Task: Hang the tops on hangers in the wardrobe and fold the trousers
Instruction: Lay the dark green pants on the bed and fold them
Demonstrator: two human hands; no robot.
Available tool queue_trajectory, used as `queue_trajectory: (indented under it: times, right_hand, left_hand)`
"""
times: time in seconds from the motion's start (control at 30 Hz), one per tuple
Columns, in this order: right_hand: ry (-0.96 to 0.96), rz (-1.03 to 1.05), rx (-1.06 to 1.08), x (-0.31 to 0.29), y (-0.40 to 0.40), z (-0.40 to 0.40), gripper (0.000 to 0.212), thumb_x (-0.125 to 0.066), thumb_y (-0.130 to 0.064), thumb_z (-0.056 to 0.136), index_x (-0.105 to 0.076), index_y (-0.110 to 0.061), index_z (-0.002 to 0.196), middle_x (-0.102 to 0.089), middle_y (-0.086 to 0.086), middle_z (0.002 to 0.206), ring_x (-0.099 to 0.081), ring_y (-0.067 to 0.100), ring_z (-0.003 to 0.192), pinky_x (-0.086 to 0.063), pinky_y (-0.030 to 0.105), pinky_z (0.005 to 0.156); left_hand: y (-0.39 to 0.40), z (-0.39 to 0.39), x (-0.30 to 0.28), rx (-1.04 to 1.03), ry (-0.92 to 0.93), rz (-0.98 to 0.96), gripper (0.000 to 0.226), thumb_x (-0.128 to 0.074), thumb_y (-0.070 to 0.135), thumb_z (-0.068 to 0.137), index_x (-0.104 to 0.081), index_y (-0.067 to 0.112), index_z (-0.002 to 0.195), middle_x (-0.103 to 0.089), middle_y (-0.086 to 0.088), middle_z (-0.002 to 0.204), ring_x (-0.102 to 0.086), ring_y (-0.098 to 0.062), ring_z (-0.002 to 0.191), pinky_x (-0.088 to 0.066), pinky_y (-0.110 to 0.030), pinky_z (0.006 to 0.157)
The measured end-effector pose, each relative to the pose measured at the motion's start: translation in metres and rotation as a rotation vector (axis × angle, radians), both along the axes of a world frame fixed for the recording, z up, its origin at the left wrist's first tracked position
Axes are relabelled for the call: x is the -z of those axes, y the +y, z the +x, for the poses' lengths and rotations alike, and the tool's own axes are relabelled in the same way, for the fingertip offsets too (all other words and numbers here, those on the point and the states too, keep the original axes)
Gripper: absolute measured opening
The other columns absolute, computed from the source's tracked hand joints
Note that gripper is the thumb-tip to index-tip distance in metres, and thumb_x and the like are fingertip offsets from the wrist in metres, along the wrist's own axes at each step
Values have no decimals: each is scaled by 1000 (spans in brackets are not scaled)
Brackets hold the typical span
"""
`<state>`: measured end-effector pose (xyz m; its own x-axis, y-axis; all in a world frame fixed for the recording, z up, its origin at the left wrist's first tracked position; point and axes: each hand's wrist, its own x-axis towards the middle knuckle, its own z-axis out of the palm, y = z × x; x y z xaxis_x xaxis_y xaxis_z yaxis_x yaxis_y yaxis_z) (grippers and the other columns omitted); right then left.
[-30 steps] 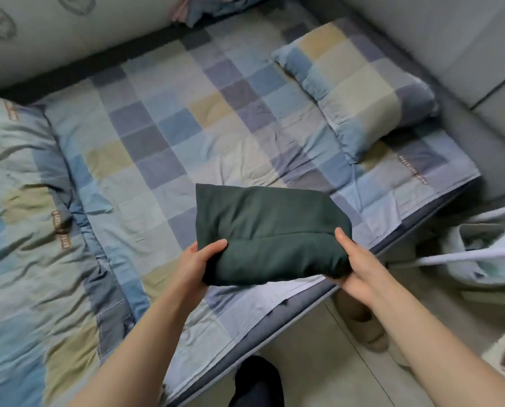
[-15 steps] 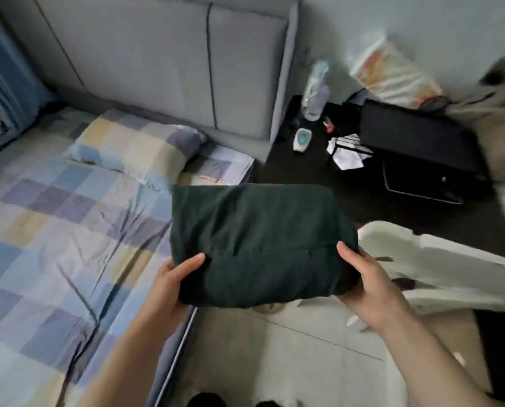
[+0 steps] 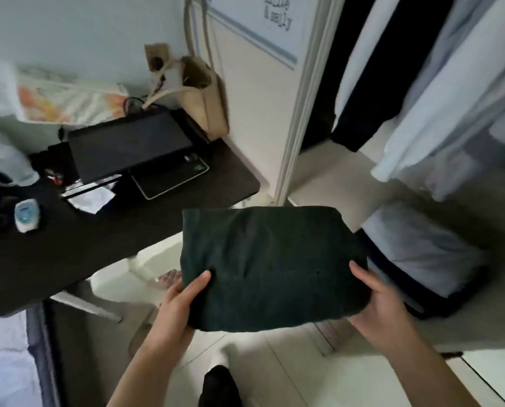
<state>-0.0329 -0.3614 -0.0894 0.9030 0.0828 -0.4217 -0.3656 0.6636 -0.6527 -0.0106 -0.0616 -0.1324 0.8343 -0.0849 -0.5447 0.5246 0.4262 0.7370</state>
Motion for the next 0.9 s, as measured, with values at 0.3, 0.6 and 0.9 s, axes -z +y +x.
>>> queue_trajectory:
  times: [0.3, 0.6, 0.9]
  right_hand:
    - [243, -28, 552, 15, -77, -3, 42, -57, -30, 86, -61, -19, 126, -66, 6, 123, -67, 28, 106, -58, 44, 78]
    - [374, -267, 1093, 31, -125, 9, 35, -57, -26, 93, -58, -23, 129, -69, -2, 116, -64, 22, 107, -50, 42, 88]
    - [431, -783, 1300, 36, -216, 39, 19, -52, -20, 96, -59, -18, 114, -65, 5, 102, -61, 26, 96, -47, 37, 84]
  left_hand:
    - [-122, 125, 6, 518, 64, 45, 47, -76, 25, 77, -63, 8, 119, -72, -12, 113, -69, -31, 103, -56, -44, 86]
    - [-254, 218, 31, 943, 3, 59, 36, -62, -4, 87, -60, -3, 123, -70, -20, 113, -68, -36, 104, -57, -41, 84]
    - [-393, 273, 40, 1060, 35, -23, 41, -64, 1, 89, -58, 10, 128, -62, -11, 131, -58, -30, 121, -45, -43, 105]
